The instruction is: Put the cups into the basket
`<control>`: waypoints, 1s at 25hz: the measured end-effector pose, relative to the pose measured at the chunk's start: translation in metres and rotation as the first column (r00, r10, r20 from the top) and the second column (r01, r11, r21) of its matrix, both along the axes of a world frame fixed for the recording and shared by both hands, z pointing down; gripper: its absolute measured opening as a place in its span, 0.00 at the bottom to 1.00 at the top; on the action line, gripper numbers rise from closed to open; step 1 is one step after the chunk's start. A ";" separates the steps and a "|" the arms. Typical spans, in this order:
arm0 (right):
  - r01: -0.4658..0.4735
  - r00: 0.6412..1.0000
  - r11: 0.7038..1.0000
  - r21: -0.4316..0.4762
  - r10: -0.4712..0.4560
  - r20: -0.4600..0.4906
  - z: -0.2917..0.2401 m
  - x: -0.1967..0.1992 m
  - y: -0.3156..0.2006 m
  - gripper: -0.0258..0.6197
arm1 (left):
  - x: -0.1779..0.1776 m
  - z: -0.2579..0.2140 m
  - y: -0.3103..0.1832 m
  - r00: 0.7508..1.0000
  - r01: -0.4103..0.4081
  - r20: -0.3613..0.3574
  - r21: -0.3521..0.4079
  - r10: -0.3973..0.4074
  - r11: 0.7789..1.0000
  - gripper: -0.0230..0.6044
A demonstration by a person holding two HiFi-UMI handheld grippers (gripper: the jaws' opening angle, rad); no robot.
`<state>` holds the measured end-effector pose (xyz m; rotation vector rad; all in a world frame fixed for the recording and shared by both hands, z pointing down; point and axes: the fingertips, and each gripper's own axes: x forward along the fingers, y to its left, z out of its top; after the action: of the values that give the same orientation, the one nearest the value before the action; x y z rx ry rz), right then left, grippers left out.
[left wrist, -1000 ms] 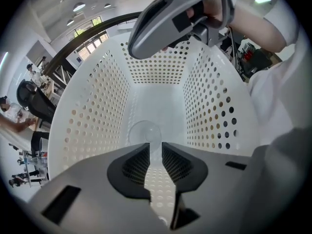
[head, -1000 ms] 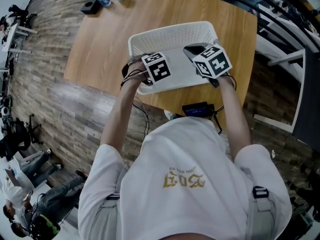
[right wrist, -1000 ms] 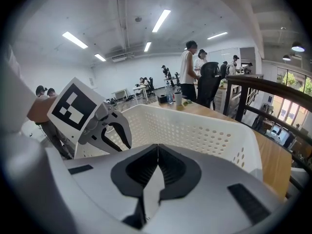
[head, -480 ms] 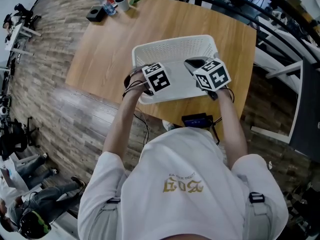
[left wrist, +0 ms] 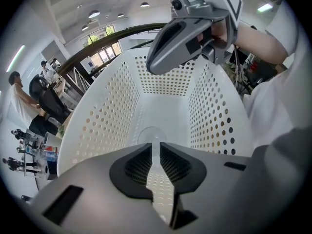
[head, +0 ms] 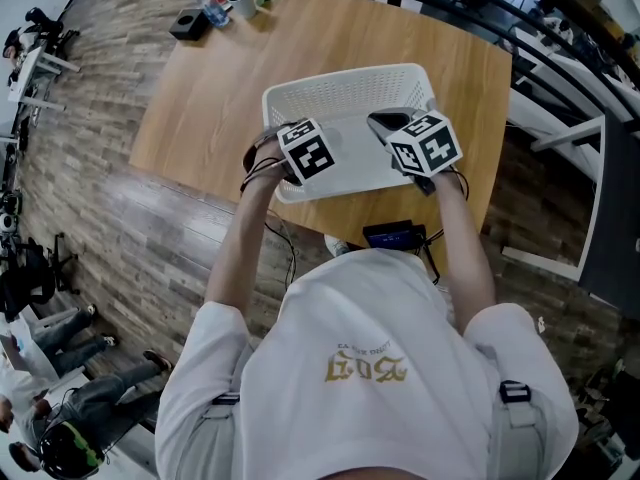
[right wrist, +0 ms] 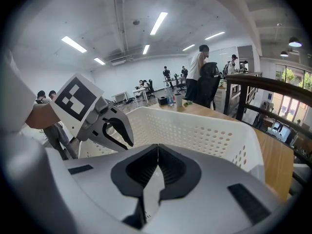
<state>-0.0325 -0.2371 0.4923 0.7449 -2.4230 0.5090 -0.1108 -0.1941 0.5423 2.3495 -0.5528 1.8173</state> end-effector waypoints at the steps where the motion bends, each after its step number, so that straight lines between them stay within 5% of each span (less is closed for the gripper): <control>1: 0.000 1.000 1.000 0.001 0.000 0.001 -0.001 0.000 0.000 0.06 | 0.000 -0.001 0.000 1.000 0.002 -0.004 0.002 -0.002 1.000 0.13; 9: -0.024 0.999 1.000 0.014 0.024 0.026 -0.006 0.003 0.003 0.06 | 0.000 -0.010 0.001 0.998 0.042 -0.048 0.049 -0.040 0.998 0.05; 18: -0.051 0.997 0.998 0.044 0.049 0.058 -0.012 0.004 0.008 0.06 | 0.001 -0.034 0.001 0.974 0.146 -0.189 0.086 -0.127 0.986 0.05; 25: -0.087 0.992 0.992 0.093 0.077 0.100 -0.024 0.004 0.010 0.06 | -0.013 -0.069 -0.002 0.898 0.300 -0.382 0.163 -0.220 0.940 0.05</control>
<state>-0.0286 -0.2269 0.4679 0.8833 -2.5298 0.4717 -0.1235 -0.1956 0.4732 2.5100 -0.9997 1.2266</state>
